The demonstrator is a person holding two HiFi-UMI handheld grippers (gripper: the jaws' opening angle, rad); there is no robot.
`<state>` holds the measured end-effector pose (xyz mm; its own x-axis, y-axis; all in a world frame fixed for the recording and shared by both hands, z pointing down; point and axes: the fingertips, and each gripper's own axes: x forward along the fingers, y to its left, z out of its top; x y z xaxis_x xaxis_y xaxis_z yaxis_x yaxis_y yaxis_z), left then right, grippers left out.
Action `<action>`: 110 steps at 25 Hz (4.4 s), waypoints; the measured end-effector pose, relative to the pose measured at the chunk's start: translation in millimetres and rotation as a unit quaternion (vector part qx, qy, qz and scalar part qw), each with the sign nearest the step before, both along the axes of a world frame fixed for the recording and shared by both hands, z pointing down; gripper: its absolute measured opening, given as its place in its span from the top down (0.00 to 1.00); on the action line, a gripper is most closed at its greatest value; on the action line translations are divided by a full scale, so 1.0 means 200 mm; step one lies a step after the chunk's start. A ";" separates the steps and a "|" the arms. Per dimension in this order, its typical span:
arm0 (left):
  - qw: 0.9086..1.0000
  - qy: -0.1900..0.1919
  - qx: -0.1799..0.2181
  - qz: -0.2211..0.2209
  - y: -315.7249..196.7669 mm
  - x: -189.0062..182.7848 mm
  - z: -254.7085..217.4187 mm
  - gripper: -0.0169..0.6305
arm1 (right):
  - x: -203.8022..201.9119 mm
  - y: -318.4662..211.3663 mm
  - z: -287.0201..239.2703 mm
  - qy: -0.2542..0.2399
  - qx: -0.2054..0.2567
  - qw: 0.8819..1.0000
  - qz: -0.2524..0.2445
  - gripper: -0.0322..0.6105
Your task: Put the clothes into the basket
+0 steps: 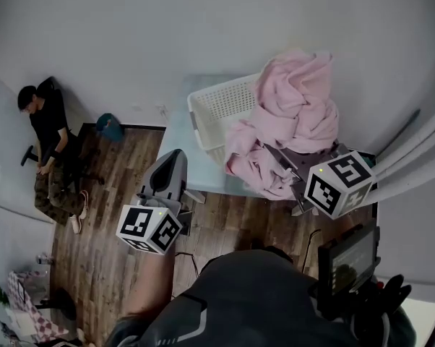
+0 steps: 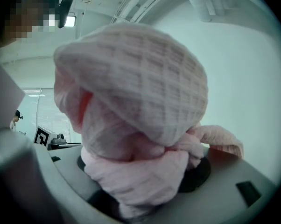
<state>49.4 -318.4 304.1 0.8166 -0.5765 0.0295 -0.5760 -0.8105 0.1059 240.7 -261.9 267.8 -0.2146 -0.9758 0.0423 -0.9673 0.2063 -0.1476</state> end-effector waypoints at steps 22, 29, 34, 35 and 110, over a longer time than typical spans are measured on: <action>1.000 -0.005 0.006 0.004 -0.69 0.19 0.04 0.96 | 0.22 -0.75 0.23 -0.187 -0.053 0.979 0.055 0.41; 1.000 -0.011 -0.013 0.010 -1.04 0.17 0.11 0.96 | 0.27 -1.07 0.48 -0.267 -0.112 0.950 0.115 0.41; 0.999 -0.021 -0.033 0.016 -1.15 0.19 0.22 0.96 | 0.31 -1.15 0.72 -0.315 -0.160 0.923 0.154 0.41; 0.999 -0.025 -0.036 0.017 -1.17 0.20 0.24 0.96 | 0.32 -1.16 0.77 -0.327 -0.168 0.916 0.162 0.41; 0.991 -0.057 -0.122 0.023 -1.31 0.04 0.70 0.96 | 0.35 -1.22 1.92 -0.456 -0.418 0.671 0.410 0.28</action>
